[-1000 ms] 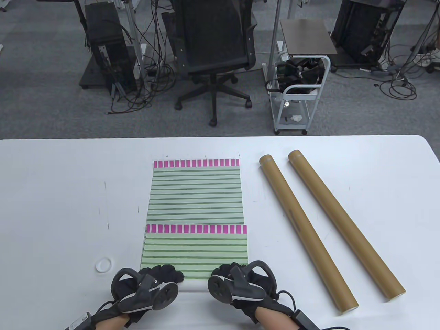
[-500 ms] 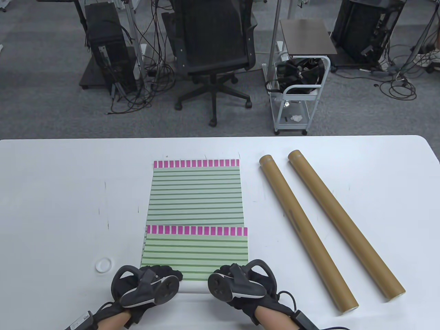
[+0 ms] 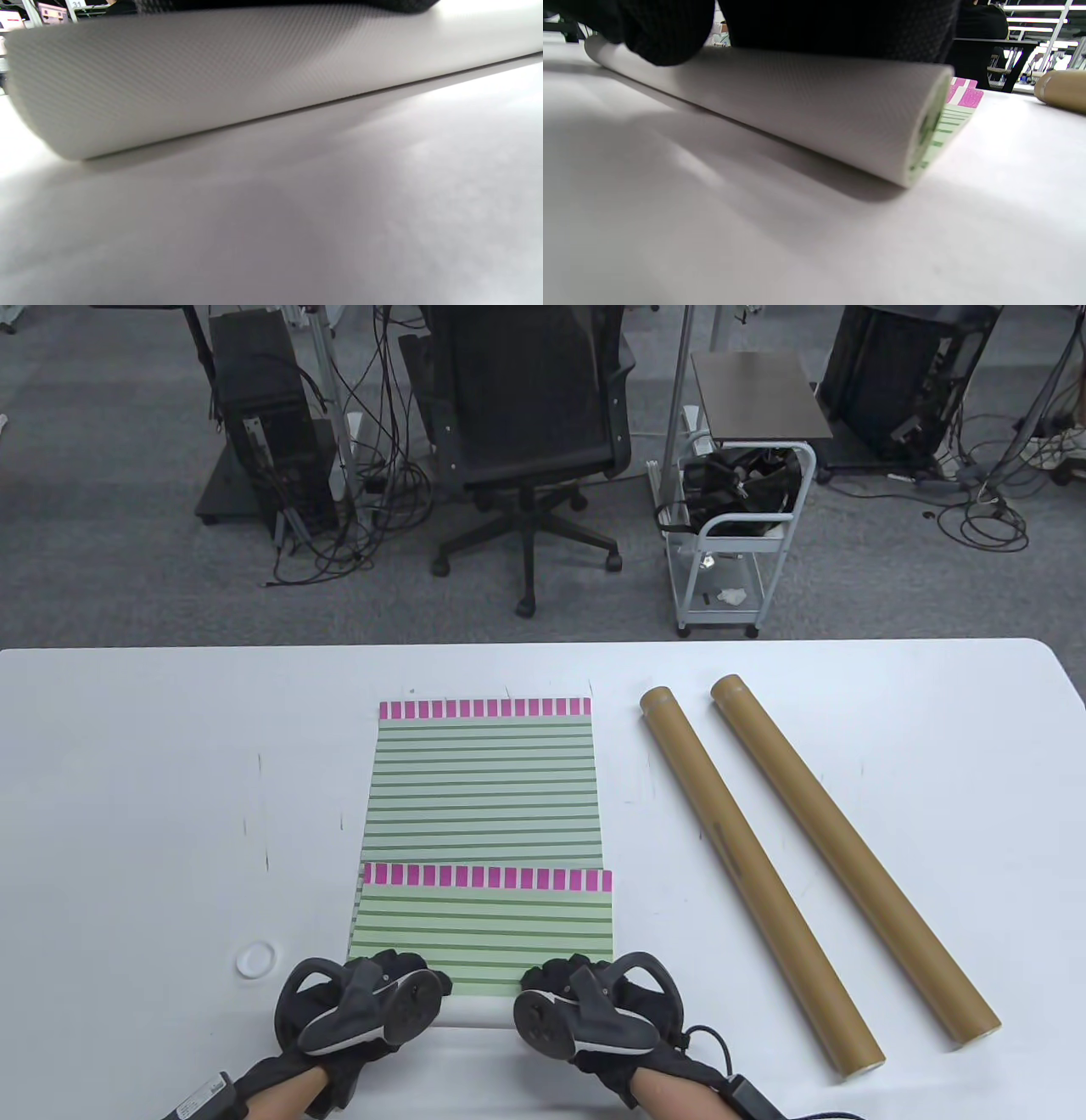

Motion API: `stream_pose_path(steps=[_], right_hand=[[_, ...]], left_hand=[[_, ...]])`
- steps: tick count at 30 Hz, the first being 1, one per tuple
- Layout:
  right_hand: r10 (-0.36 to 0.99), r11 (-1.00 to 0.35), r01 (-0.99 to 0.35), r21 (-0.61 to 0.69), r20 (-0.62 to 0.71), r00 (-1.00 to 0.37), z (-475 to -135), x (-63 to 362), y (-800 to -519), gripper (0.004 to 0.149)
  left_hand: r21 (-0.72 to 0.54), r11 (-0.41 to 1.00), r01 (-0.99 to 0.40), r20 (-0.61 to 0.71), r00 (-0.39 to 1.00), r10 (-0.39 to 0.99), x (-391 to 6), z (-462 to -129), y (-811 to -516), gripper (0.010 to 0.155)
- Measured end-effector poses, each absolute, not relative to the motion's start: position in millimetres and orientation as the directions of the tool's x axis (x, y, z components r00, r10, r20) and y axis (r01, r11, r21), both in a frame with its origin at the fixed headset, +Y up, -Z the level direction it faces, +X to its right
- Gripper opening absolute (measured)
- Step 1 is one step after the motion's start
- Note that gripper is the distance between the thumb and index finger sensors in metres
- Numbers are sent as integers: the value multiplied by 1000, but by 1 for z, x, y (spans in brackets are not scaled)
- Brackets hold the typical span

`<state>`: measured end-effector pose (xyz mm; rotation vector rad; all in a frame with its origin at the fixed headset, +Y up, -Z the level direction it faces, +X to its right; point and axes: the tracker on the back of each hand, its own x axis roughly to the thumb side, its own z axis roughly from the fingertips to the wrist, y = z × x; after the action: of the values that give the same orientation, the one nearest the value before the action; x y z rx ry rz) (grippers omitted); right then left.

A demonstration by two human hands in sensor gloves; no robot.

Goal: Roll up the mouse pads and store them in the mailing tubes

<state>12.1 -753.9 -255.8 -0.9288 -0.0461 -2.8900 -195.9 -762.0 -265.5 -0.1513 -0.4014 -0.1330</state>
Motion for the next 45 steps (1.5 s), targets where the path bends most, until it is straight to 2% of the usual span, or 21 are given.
stream_pose_path(steps=[3,6,11,17,22,26,33,35,38,41,43,45], right_hand=[[-80,-995,98,1,576,-814,-258,12,-754,53],[-65,-996,89,15,569,-820,-259,12,-755,52],[-55,-996,86,29,560,-827,-261,14,-755,52],[11,-996,41,85,539,-842,-268,24,-754,54],[-12,-994,72,85,554,-832,-268,22,-753,52],[73,-976,57,211,561,-825,-270,26,-751,52],[49,-979,72,190,563,-825,-268,27,-750,54],[-5,-989,89,118,575,-818,-266,29,-747,54],[-5,-985,102,138,571,-821,-268,29,-750,54],[47,-981,66,182,555,-830,-272,31,-751,51],[61,-980,55,193,546,-835,-274,31,-752,50],[67,-980,46,193,541,-839,-274,32,-752,49]], left_hand=[[-85,980,180,394,910,-133,-195,-264,-761,46],[12,979,203,413,891,-190,-195,-259,-757,46],[-46,983,177,418,897,-142,-198,-260,-758,53],[-81,984,158,408,906,-112,-200,-265,-761,51],[-73,983,166,412,903,-122,-199,-264,-760,50],[-132,976,171,441,893,-96,-194,-260,-759,50],[-154,974,168,432,898,-87,-194,-261,-761,49],[-169,969,177,430,899,-89,-193,-263,-761,48],[-186,968,169,421,904,-76,-193,-265,-762,48],[-154,971,184,407,907,-108,-192,-262,-761,49],[-103,966,238,401,898,-179,-188,-256,-760,50],[3,956,294,415,869,-268,-185,-250,-758,50]])
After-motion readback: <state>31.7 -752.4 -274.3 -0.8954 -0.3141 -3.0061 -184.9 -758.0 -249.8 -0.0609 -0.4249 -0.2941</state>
